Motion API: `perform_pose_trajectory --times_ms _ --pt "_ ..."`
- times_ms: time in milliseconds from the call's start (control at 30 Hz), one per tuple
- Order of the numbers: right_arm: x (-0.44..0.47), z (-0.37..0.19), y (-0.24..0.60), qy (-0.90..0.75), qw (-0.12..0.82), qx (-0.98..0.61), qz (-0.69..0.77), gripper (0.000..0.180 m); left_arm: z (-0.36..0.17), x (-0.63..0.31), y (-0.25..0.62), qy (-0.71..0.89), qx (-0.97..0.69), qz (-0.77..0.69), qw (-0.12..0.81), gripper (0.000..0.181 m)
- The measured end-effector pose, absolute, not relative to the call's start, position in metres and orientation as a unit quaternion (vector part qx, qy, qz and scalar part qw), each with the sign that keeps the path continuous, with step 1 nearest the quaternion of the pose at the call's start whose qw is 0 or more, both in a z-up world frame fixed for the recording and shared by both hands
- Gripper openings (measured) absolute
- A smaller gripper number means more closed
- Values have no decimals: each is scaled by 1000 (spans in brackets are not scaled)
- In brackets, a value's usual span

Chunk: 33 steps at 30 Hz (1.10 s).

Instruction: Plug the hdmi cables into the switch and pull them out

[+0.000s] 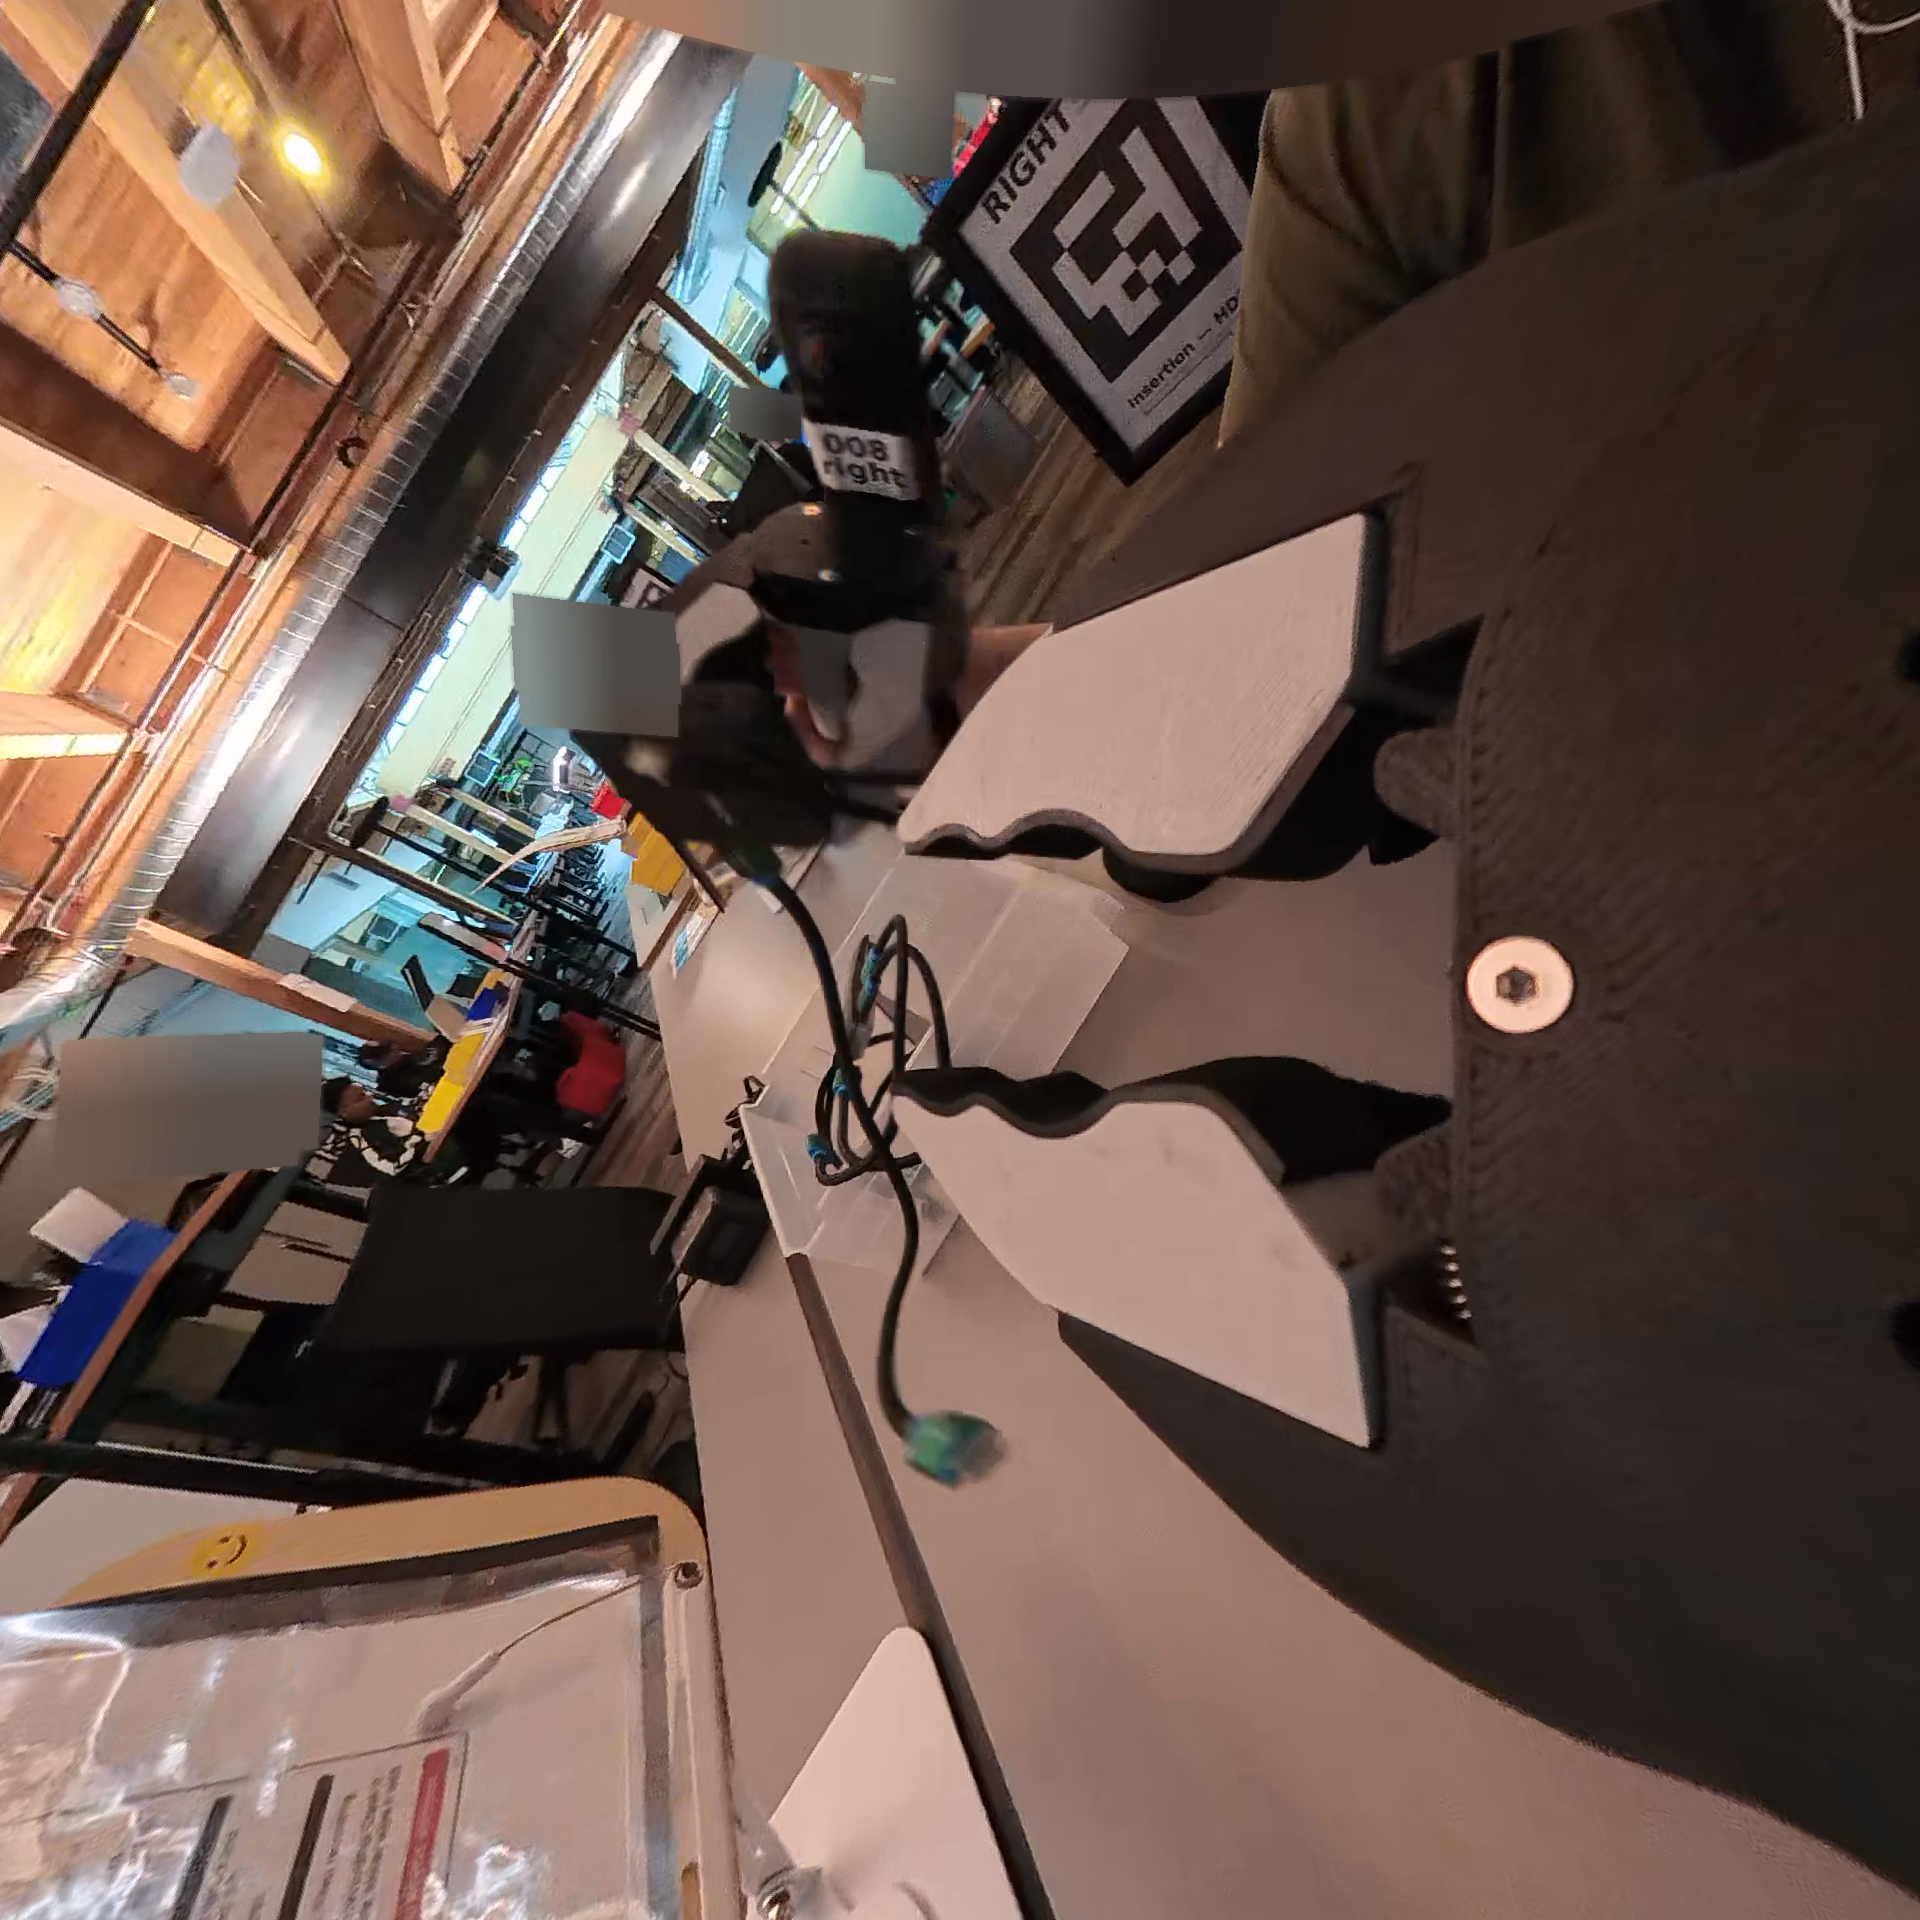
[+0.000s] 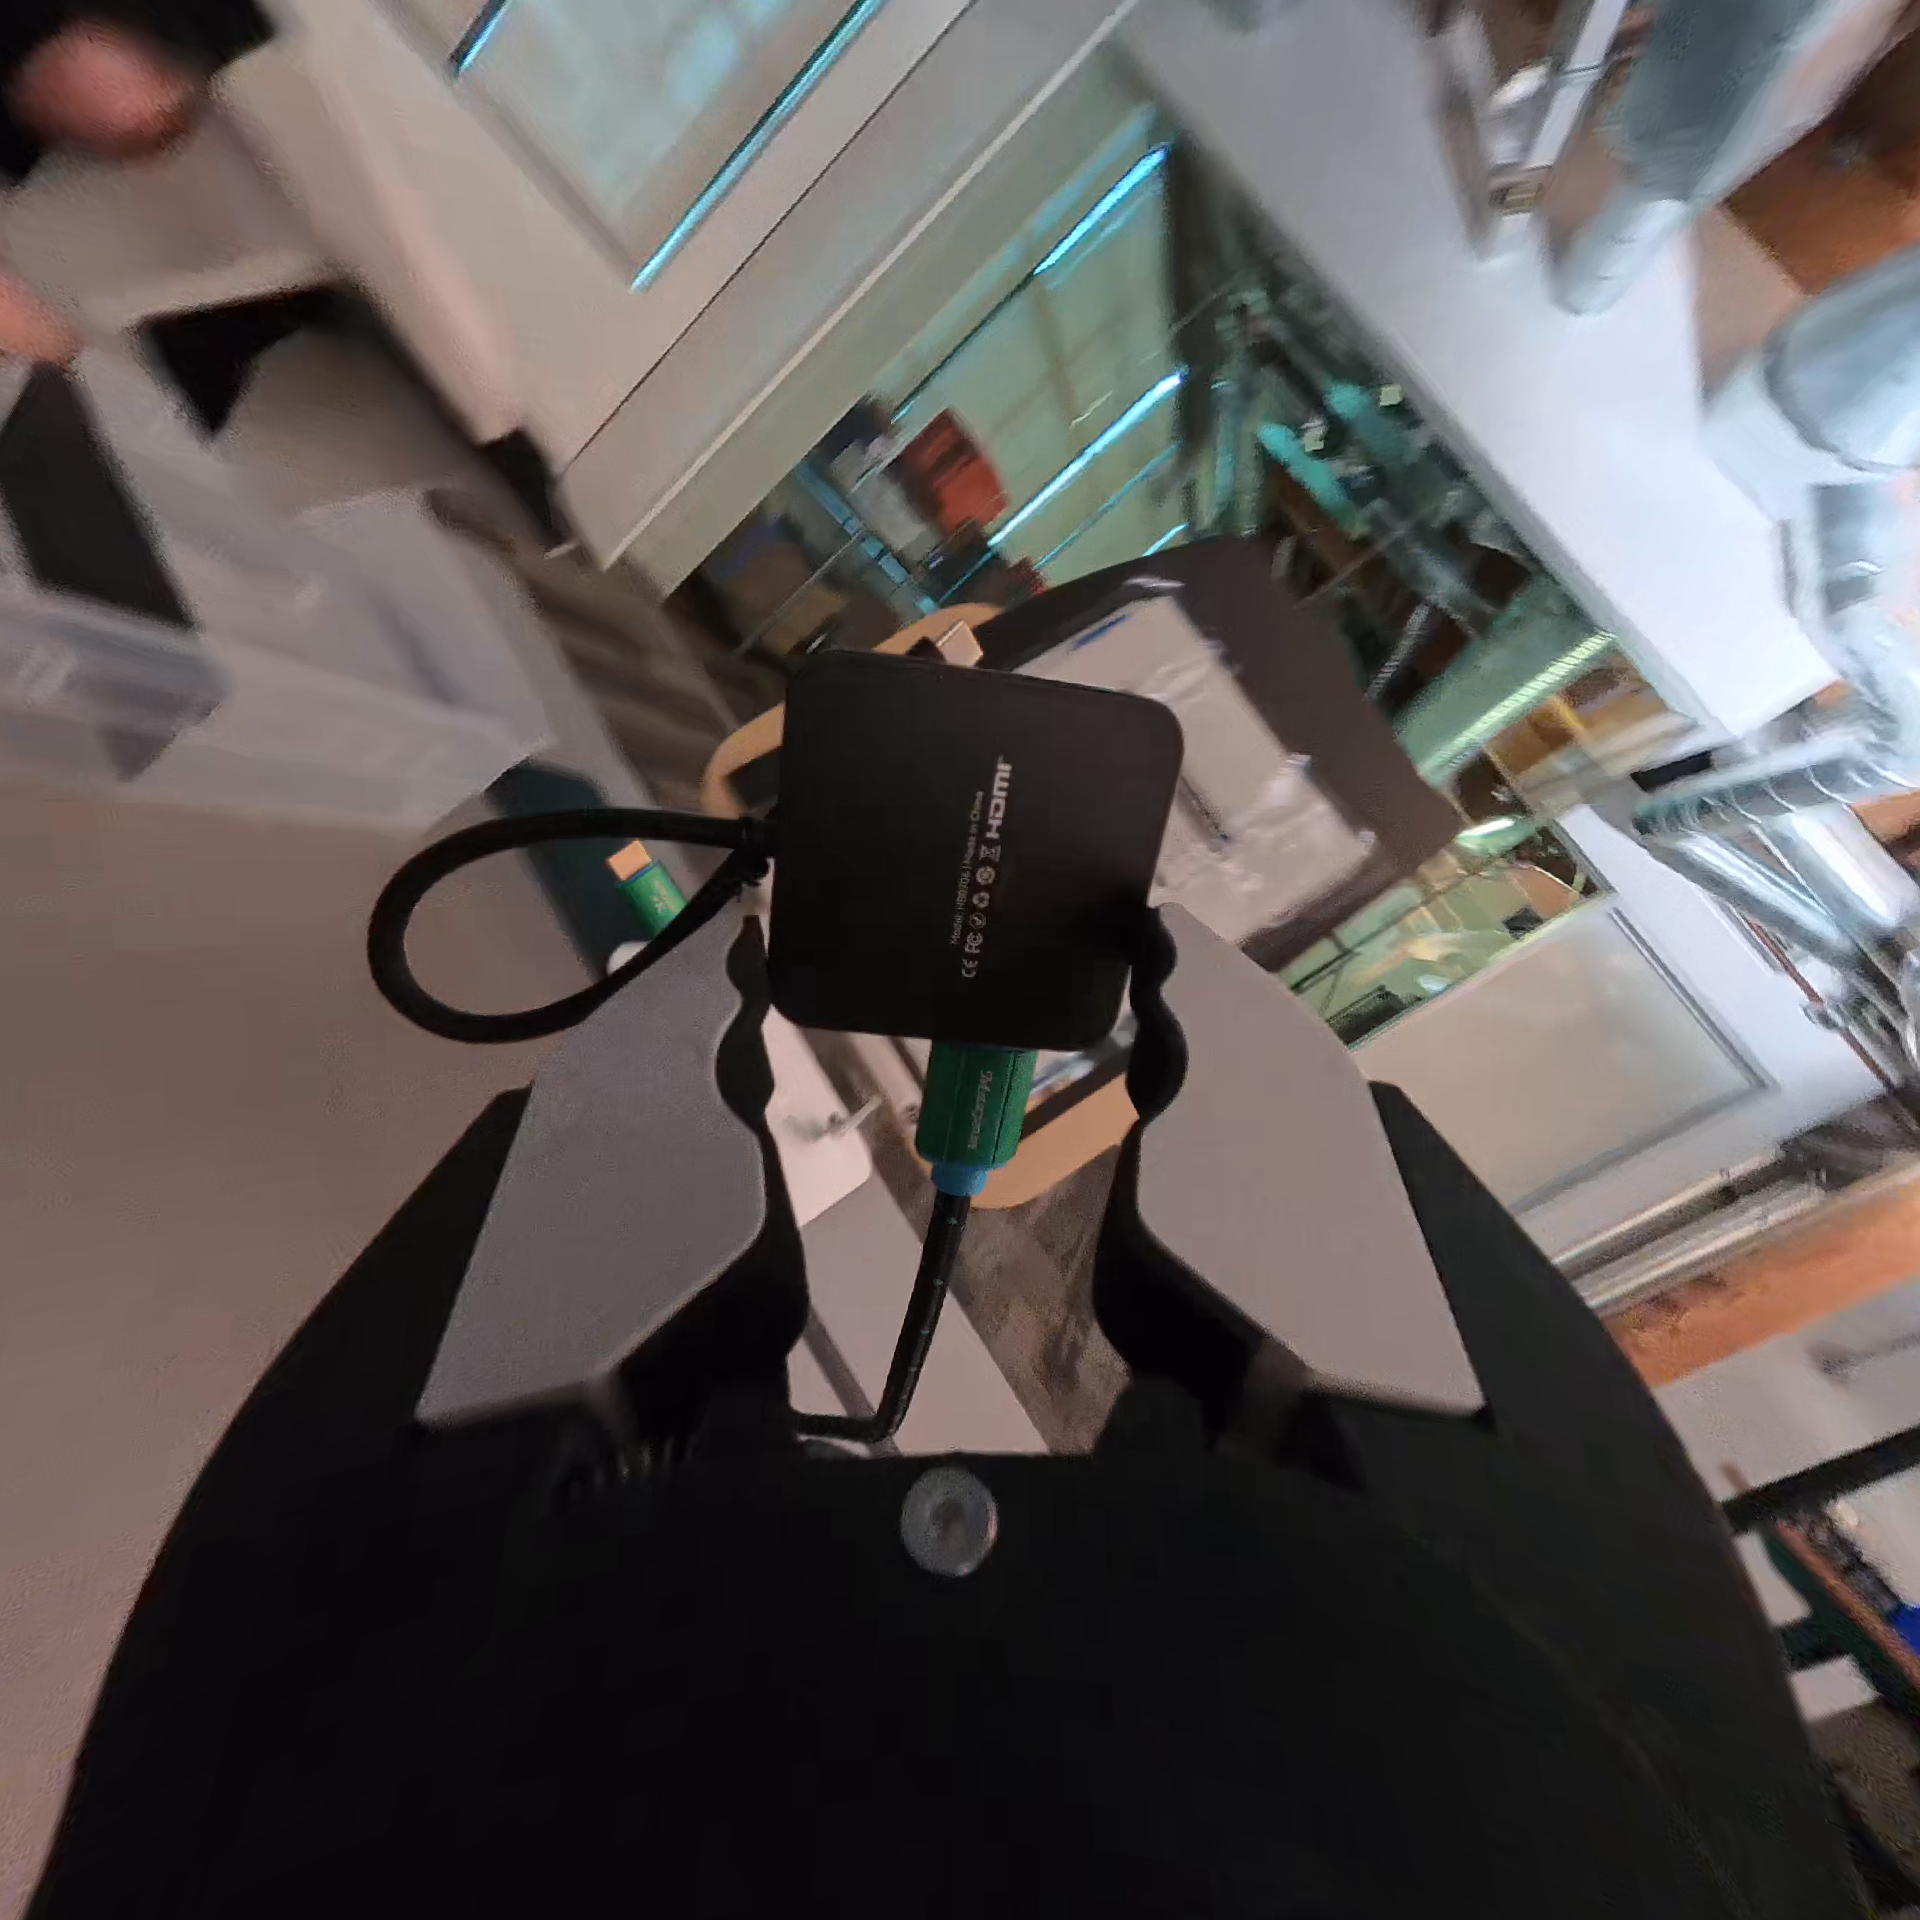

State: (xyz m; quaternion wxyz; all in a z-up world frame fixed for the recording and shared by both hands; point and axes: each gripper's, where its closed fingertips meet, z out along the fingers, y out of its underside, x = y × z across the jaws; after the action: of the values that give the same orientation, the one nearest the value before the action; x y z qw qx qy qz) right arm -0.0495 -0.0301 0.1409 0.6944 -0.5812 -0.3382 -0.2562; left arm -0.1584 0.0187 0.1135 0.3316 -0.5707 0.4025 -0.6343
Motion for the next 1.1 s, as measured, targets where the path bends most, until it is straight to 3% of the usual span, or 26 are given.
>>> perform_pose_trajectory --times_ms 200,500,667,1000,1100 --pt "24 195 -66 -201 791 -542 -199 68 112 -158 18 404 -571 -635 328 37" --pt "130 200 -96 -132 763 -542 -327 67 100 -146 8 427 -573 -629 306 35" --pt "157 176 -89 -177 725 -548 -379 67 96 -142 5 432 -575 -627 300 34" --pt "153 87 -52 -281 630 -693 -211 68 88 -136 0 441 -578 -624 285 33" --pt "167 67 -44 -262 571 -741 -237 68 86 -134 -3 446 -578 -624 279 33"
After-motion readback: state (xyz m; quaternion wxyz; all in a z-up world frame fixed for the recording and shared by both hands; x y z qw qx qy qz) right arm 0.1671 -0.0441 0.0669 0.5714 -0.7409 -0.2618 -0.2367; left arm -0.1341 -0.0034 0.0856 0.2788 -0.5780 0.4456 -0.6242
